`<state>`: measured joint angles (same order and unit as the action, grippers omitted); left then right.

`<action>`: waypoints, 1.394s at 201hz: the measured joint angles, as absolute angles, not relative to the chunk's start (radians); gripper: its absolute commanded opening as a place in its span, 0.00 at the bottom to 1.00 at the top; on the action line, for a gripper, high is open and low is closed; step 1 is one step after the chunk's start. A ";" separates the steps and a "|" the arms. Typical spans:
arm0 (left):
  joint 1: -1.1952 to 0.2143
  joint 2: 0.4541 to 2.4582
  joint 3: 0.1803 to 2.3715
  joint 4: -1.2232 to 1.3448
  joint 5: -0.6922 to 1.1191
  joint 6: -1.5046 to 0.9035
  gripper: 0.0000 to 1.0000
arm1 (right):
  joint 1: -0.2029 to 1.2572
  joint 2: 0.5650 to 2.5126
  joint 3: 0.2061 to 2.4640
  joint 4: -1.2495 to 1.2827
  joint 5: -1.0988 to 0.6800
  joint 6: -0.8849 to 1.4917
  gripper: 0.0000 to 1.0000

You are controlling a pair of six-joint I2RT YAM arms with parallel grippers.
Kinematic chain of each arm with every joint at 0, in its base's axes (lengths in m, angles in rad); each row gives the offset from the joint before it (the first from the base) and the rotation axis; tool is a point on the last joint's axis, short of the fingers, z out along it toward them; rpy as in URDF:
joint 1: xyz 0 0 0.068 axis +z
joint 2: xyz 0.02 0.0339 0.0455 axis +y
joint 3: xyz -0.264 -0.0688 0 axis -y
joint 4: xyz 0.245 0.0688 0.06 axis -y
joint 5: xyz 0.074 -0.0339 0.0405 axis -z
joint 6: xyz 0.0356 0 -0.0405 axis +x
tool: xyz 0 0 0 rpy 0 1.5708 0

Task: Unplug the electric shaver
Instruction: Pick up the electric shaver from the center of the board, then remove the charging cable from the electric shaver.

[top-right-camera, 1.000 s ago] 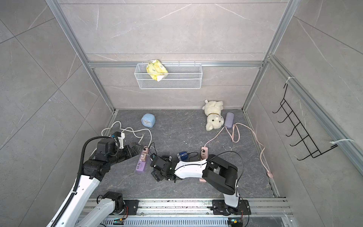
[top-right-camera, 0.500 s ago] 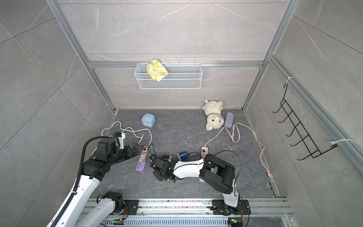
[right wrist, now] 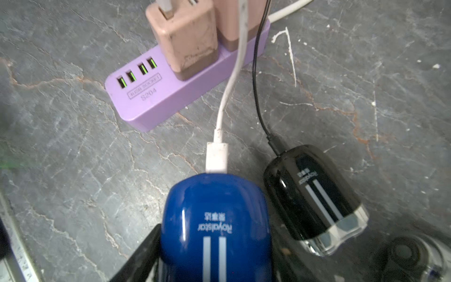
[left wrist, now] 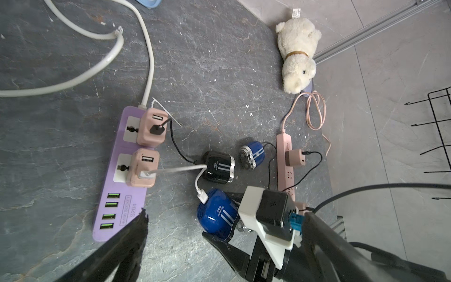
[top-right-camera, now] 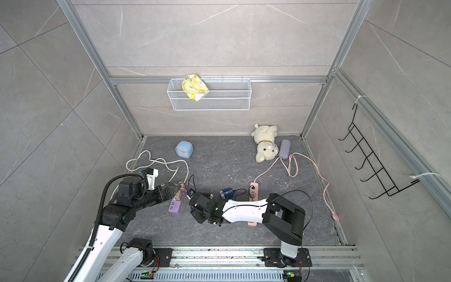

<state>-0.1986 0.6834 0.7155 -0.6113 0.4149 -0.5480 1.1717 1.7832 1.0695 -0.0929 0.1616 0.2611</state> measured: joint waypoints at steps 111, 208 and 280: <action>-0.224 0.568 0.463 -0.506 0.503 -0.686 0.96 | 1.193 1.700 1.034 -0.101 0.164 0.262 0.44; -0.311 0.614 0.296 -0.199 0.467 -0.826 0.80 | 1.205 1.678 1.005 -0.086 0.163 0.262 0.44; -0.411 0.717 0.282 -0.088 0.382 -0.867 0.61 | 1.208 1.653 0.973 -0.076 0.163 0.262 0.43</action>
